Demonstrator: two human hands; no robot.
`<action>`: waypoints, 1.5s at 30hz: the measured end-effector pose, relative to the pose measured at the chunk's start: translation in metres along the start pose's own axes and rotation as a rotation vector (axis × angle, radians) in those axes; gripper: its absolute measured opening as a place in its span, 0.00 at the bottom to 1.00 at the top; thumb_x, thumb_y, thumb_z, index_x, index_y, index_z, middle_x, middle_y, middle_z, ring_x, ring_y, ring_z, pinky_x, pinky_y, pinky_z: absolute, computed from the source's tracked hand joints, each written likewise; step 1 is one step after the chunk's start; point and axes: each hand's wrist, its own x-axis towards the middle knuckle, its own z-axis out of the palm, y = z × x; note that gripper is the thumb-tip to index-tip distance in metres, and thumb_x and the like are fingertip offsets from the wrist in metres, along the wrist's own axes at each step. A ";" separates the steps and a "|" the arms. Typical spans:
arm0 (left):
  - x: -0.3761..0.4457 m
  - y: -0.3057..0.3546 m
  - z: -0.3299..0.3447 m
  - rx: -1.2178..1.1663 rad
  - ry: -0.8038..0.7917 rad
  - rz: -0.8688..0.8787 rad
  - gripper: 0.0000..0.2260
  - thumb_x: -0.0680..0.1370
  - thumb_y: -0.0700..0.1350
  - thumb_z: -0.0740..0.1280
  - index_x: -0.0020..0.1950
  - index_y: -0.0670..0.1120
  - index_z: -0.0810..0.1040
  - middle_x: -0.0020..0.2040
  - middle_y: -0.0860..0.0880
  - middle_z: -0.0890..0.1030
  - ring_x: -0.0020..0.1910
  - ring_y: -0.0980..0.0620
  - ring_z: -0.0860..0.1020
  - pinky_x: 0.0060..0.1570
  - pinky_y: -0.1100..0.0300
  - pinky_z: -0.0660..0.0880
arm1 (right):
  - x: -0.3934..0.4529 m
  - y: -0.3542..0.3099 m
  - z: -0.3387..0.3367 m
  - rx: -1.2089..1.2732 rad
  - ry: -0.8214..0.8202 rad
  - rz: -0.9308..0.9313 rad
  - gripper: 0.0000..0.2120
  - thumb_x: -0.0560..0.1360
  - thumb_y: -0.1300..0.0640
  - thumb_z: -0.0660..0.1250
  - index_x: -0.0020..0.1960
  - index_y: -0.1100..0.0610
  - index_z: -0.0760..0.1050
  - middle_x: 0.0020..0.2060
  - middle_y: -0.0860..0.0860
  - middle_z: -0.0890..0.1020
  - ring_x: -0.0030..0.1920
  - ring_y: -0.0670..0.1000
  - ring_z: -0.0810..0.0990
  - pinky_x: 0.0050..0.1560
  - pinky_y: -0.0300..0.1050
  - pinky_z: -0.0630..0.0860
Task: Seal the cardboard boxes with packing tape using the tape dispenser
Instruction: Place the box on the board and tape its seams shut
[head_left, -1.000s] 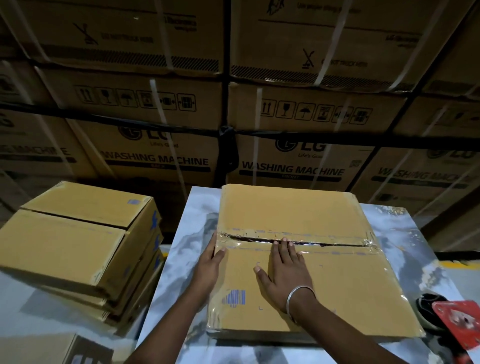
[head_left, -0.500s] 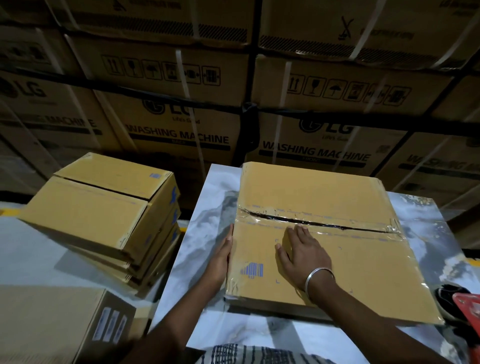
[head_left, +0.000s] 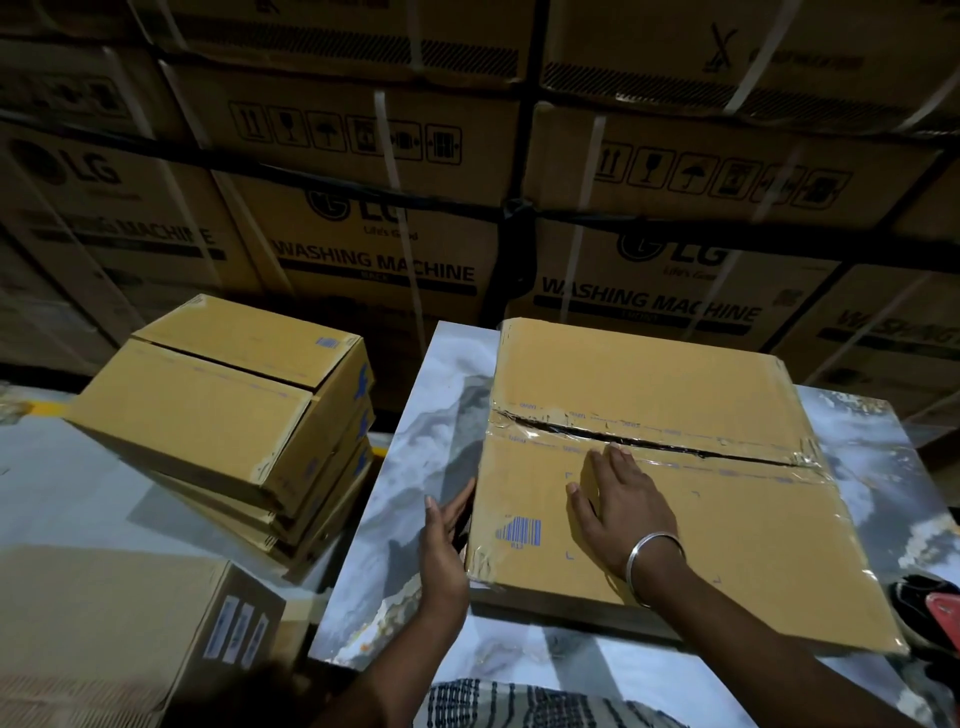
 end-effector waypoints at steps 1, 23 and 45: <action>0.004 -0.002 -0.002 0.011 0.036 -0.011 0.26 0.85 0.57 0.48 0.62 0.45 0.82 0.58 0.47 0.84 0.62 0.49 0.80 0.56 0.56 0.76 | -0.001 -0.001 0.000 0.009 0.005 0.004 0.34 0.81 0.38 0.46 0.81 0.57 0.59 0.80 0.58 0.59 0.81 0.56 0.56 0.78 0.48 0.55; 0.042 0.031 0.015 0.593 -0.204 0.175 0.21 0.84 0.48 0.62 0.77 0.53 0.66 0.74 0.54 0.70 0.74 0.55 0.67 0.73 0.53 0.65 | 0.006 0.005 0.011 0.033 0.073 -0.061 0.38 0.77 0.37 0.43 0.78 0.59 0.64 0.79 0.61 0.61 0.78 0.61 0.62 0.76 0.57 0.60; 0.142 0.084 0.113 0.844 -0.234 0.165 0.31 0.83 0.49 0.62 0.82 0.48 0.51 0.80 0.46 0.60 0.77 0.45 0.62 0.73 0.52 0.62 | 0.080 -0.031 0.007 -0.040 -0.059 -0.138 0.46 0.71 0.26 0.32 0.81 0.50 0.32 0.79 0.45 0.30 0.79 0.46 0.30 0.78 0.57 0.35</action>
